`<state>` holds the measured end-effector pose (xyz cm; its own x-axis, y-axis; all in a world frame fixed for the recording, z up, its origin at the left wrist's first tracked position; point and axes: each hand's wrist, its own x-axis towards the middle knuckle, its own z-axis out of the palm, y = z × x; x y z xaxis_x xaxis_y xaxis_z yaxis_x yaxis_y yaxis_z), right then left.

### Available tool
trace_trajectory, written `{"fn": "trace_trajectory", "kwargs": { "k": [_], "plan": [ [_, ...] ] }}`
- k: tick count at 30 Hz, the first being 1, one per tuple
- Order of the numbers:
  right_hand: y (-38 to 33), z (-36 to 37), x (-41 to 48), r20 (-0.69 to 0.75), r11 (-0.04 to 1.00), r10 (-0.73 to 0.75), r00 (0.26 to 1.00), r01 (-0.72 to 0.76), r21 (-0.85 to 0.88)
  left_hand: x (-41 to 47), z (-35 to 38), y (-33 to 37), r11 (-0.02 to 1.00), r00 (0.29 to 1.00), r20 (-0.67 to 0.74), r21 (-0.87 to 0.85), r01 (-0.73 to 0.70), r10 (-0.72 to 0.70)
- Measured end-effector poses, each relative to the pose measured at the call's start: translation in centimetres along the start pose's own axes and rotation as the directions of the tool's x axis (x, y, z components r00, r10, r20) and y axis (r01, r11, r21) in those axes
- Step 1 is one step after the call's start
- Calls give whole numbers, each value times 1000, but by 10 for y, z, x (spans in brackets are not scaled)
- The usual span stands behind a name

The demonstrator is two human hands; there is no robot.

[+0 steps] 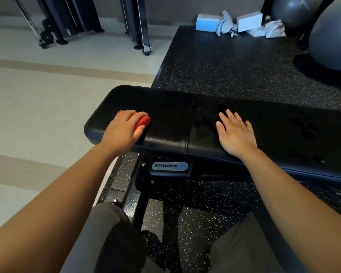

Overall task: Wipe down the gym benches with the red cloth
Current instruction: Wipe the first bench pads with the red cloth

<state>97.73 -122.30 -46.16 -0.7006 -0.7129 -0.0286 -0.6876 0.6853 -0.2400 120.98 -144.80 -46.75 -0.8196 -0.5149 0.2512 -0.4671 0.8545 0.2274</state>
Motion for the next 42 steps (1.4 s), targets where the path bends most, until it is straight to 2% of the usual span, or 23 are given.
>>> {"fn": "trace_trajectory", "kwargs": {
  "k": [6,17,21,28,33,38,42],
  "plan": [
    [2,2,2,-11,1000,-11,1000,11,13,-6,3,12,997,999,-36,-73,28,-30],
    [1,1,1,-19,1000,4,1000,-4,11,3,1,5,999,1000,-1,-47,15,-15],
    [-2,1,2,-24,1000,24,999,-25,-6,0,3,9,998,999,-32,-48,27,-29],
    [-5,0,1,-22,1000,28,999,-29,-13,-14,19,47,987,987,-115,-102,-125,113],
    [-4,-2,-2,-27,1000,20,999,-20,-10,-13,34,109,973,975,-151,-140,-183,162],
    [-3,-1,-2,-42,1000,11,999,-11,3,0,44,142,988,981,-154,-87,-129,114],
    [-2,-2,-1,-34,1000,9,999,-8,16,28,42,146,994,996,-39,-63,-85,83]
  ]
}}
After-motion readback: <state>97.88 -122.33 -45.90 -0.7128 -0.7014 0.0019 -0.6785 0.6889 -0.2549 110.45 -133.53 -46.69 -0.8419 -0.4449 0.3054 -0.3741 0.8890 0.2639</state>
